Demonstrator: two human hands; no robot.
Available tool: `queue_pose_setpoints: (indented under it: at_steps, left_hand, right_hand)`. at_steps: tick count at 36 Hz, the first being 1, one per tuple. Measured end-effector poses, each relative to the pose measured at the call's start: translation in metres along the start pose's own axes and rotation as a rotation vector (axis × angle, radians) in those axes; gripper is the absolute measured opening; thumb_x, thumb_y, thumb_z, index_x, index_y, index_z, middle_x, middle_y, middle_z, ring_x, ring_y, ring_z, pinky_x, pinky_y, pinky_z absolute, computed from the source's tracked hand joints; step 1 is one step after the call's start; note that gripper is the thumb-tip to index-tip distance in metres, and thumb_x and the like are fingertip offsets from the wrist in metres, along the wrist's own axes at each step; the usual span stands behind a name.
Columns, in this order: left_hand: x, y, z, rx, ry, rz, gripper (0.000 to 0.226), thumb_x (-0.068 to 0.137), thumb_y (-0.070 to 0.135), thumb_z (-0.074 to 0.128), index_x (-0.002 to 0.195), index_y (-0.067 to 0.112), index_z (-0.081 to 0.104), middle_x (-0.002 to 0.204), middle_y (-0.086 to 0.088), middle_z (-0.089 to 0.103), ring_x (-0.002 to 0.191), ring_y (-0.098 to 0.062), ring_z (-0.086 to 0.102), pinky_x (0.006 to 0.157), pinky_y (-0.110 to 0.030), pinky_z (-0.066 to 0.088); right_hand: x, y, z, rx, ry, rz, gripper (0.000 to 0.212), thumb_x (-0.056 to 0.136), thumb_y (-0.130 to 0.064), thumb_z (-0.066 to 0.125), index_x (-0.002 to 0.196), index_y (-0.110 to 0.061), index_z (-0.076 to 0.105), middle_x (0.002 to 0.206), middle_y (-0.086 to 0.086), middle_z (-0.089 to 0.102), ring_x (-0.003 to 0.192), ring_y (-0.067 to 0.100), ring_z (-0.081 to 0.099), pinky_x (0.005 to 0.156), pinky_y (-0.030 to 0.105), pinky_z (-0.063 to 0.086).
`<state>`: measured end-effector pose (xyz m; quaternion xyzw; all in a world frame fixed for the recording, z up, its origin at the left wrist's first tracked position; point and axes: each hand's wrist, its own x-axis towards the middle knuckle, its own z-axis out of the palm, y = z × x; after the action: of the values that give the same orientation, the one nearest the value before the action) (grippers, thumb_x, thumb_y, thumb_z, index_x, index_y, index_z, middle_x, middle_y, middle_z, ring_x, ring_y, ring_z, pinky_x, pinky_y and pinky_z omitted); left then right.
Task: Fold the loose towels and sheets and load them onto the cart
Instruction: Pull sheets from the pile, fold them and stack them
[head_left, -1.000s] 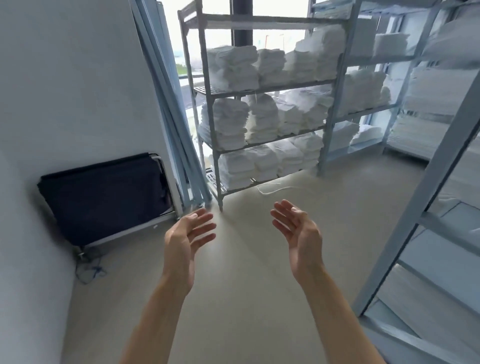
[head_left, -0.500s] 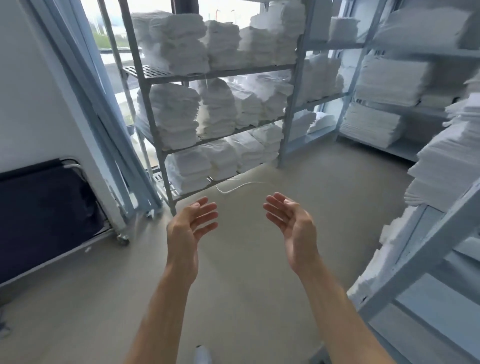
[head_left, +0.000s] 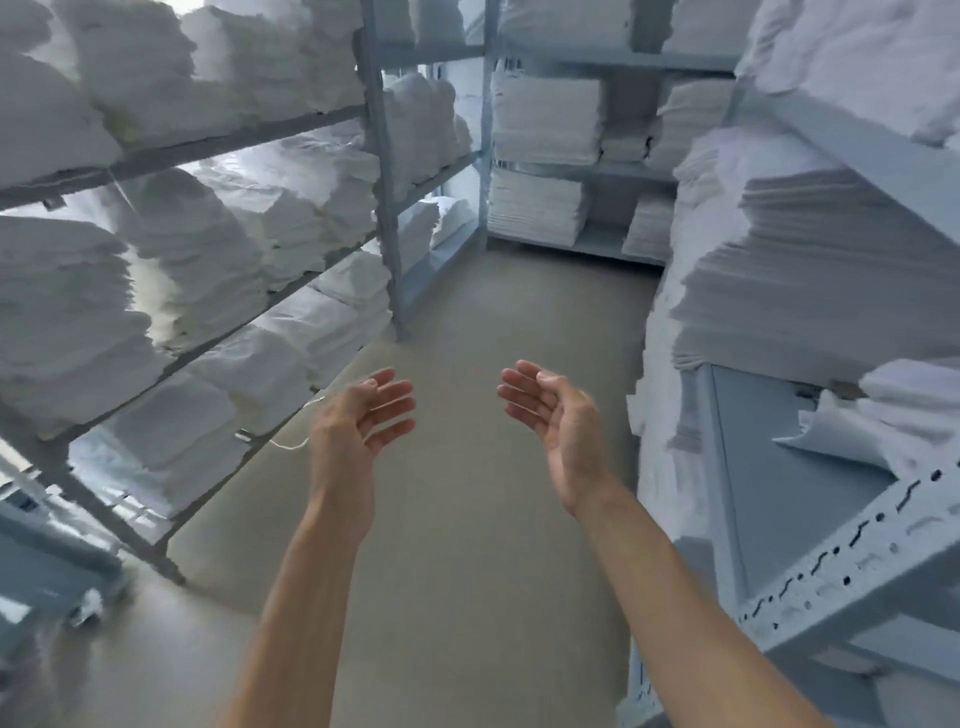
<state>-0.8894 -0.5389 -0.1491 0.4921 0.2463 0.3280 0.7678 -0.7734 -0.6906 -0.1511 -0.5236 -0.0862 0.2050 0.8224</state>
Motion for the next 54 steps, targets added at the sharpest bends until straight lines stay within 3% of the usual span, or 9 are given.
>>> queue_pose_setpoints:
  at_steps: [9, 16, 24, 29, 33, 39, 47, 50, 54]
  left_hand:
    - [0.131, -0.019, 0.064, 0.077, -0.173, -0.029, 0.027, 0.097, 0.013, 0.045, 0.107, 0.006, 0.069, 0.097, -0.013, 0.074, 0.089, -0.025, 0.07, 0.08, -0.038, 0.056]
    - [0.238, -0.038, 0.122, 0.162, -0.211, -0.027, 0.026, 0.096, 0.011, 0.046, 0.103, 0.005, 0.07, 0.094, -0.013, 0.075, 0.085, -0.024, 0.071, 0.081, -0.041, 0.055]
    - [0.344, -0.077, 0.218, 0.199, -0.355, -0.056, 0.026, 0.097, 0.009, 0.046, 0.106, 0.001, 0.069, 0.095, -0.018, 0.073, 0.087, -0.029, 0.07, 0.08, -0.041, 0.055]
    - [0.37, -0.124, 0.287, 0.204, -0.535, -0.154, 0.025, 0.097, 0.01, 0.047, 0.103, 0.003, 0.07, 0.095, -0.019, 0.074, 0.088, -0.031, 0.071, 0.081, -0.043, 0.055]
    - [0.383, -0.163, 0.347, 0.215, -0.7, -0.244, 0.025, 0.096, 0.011, 0.048, 0.103, 0.003, 0.071, 0.096, -0.019, 0.074, 0.089, -0.032, 0.071, 0.082, -0.044, 0.056]
    - [0.388, -0.216, 0.432, 0.22, -0.962, -0.408, 0.027, 0.086, 0.018, 0.055, 0.101, 0.004, 0.073, 0.094, -0.019, 0.075, 0.092, -0.035, 0.072, 0.083, -0.044, 0.058]
    - [0.391, -0.255, 0.509, 0.264, -1.336, -0.573, 0.034, 0.083, 0.025, 0.056, 0.104, 0.004, 0.072, 0.097, -0.017, 0.075, 0.093, -0.033, 0.072, 0.082, -0.042, 0.057]
    - [0.394, -0.263, 0.536, 0.263, -1.408, -0.62, 0.035, 0.081, 0.026, 0.056, 0.103, 0.004, 0.072, 0.097, -0.017, 0.075, 0.092, -0.031, 0.072, 0.082, -0.042, 0.057]
    - [0.389, -0.273, 0.563, 0.253, -1.482, -0.653, 0.026, 0.095, 0.015, 0.051, 0.104, 0.003, 0.072, 0.098, -0.018, 0.075, 0.093, -0.032, 0.072, 0.083, -0.043, 0.058]
  right_hand:
    - [0.119, -0.006, -0.009, 0.053, 0.134, -0.07, 0.032, 0.1, -0.012, 0.044, 0.12, 0.003, 0.063, 0.116, 0.021, 0.07, 0.109, 0.034, 0.067, 0.1, 0.042, 0.051]
    - [0.238, -0.011, -0.016, 0.104, 0.178, -0.103, 0.031, 0.1, -0.011, 0.044, 0.12, 0.004, 0.063, 0.116, 0.022, 0.069, 0.109, 0.035, 0.067, 0.102, 0.044, 0.05]
    - [0.356, -0.025, -0.067, 0.081, 0.285, -0.144, 0.03, 0.1, -0.013, 0.045, 0.116, 0.001, 0.066, 0.11, 0.017, 0.073, 0.104, 0.031, 0.07, 0.096, 0.041, 0.054]
    - [0.385, -0.038, -0.124, 0.094, 0.451, -0.179, 0.025, 0.097, -0.015, 0.049, 0.107, -0.007, 0.069, 0.105, 0.014, 0.075, 0.098, 0.027, 0.072, 0.086, 0.034, 0.055]
    - [0.392, -0.052, -0.178, 0.065, 0.622, -0.24, 0.027, 0.095, -0.019, 0.05, 0.109, -0.007, 0.07, 0.104, 0.01, 0.076, 0.1, 0.026, 0.072, 0.089, 0.037, 0.056]
    - [0.385, -0.068, -0.237, 0.054, 0.926, -0.324, 0.023, 0.095, -0.019, 0.053, 0.104, -0.011, 0.072, 0.103, 0.01, 0.076, 0.098, 0.024, 0.072, 0.082, 0.031, 0.058]
    - [0.388, -0.089, -0.254, 0.137, 1.276, -0.428, 0.028, 0.097, -0.017, 0.049, 0.111, -0.005, 0.069, 0.104, 0.012, 0.076, 0.099, 0.026, 0.072, 0.088, 0.035, 0.057]
    - [0.391, -0.095, -0.254, 0.144, 1.357, -0.473, 0.028, 0.097, -0.019, 0.049, 0.109, -0.005, 0.07, 0.104, 0.012, 0.076, 0.099, 0.026, 0.072, 0.083, 0.032, 0.057]
    - [0.385, -0.098, -0.26, 0.129, 1.447, -0.49, 0.03, 0.1, -0.024, 0.045, 0.106, -0.006, 0.069, 0.104, 0.013, 0.075, 0.099, 0.027, 0.072, 0.085, 0.034, 0.057]
